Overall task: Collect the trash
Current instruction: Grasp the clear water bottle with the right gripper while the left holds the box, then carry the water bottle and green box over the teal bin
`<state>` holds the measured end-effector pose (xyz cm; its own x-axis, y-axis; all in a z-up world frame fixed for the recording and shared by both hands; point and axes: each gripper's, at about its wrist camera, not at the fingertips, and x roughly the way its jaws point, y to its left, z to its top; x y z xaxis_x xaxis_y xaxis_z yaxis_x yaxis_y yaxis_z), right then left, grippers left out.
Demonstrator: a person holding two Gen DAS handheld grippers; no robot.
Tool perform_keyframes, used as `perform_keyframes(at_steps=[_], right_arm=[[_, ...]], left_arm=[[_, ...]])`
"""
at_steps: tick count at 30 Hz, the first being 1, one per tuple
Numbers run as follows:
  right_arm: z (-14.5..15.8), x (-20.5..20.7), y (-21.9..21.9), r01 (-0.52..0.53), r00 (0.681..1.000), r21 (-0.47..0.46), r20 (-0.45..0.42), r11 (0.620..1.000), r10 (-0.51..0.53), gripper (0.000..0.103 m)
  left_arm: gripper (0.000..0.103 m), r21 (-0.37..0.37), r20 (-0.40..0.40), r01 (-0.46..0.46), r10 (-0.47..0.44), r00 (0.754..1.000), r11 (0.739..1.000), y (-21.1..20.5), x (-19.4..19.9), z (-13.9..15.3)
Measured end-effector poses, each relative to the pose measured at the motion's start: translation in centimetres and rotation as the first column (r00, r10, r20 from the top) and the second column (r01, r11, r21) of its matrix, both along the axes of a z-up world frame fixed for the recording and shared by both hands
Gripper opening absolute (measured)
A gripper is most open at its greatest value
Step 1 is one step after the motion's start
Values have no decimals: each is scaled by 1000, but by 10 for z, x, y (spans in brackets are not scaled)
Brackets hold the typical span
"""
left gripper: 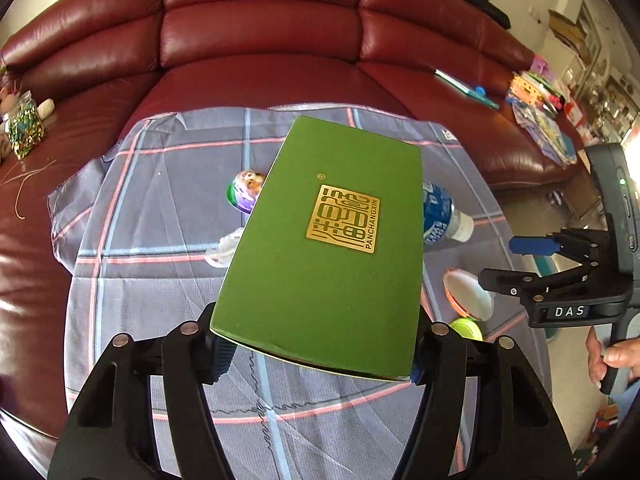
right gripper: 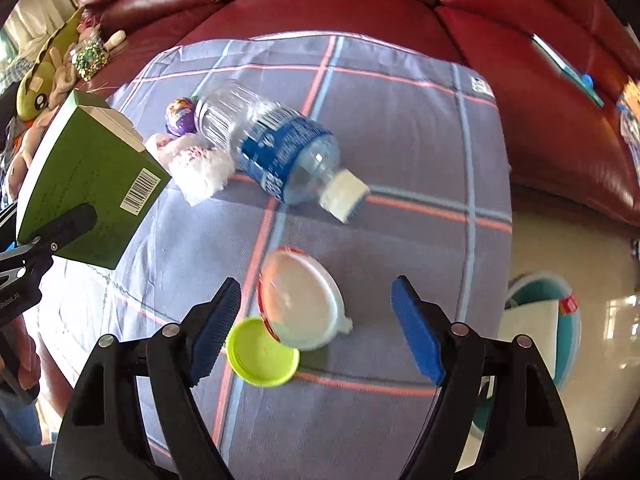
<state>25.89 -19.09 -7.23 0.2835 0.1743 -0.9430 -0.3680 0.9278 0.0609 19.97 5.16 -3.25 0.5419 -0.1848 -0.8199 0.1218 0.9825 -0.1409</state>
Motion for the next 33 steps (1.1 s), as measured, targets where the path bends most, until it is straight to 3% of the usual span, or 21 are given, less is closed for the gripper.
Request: perform_keyframes(at_steps=[9,14,19,20,21,23,33], right_arm=[[-7,70,76,-258,965,-155,-5,954,261,76],[-23,93,99,-300,954,-155,-39,941,298,76],[-43,106,106,-296,954,-146,-91,944,285,76],[-47,106,105,-291,955,-149,-98,945,279,74],[-49,107,104,-282,958,-147,-97,948,270,66],[-48,108,98,-251,966,-122,-95,960,240,65],[3,96,43,-70,997,-8,10,998,70,64]], left_arm=[[65,-12,25,-67,67,997,998,35,33,7],[65,-10,6,-84,84,996,996,46,45,-2],[66,-12,-5,-89,89,996,996,50,51,-8],[66,-13,-7,-89,88,996,996,51,52,-9],[66,-12,-7,-88,88,996,996,51,52,-9],[66,-13,-8,-92,92,996,996,52,52,-10],[66,-15,35,-79,80,996,997,35,39,7]])
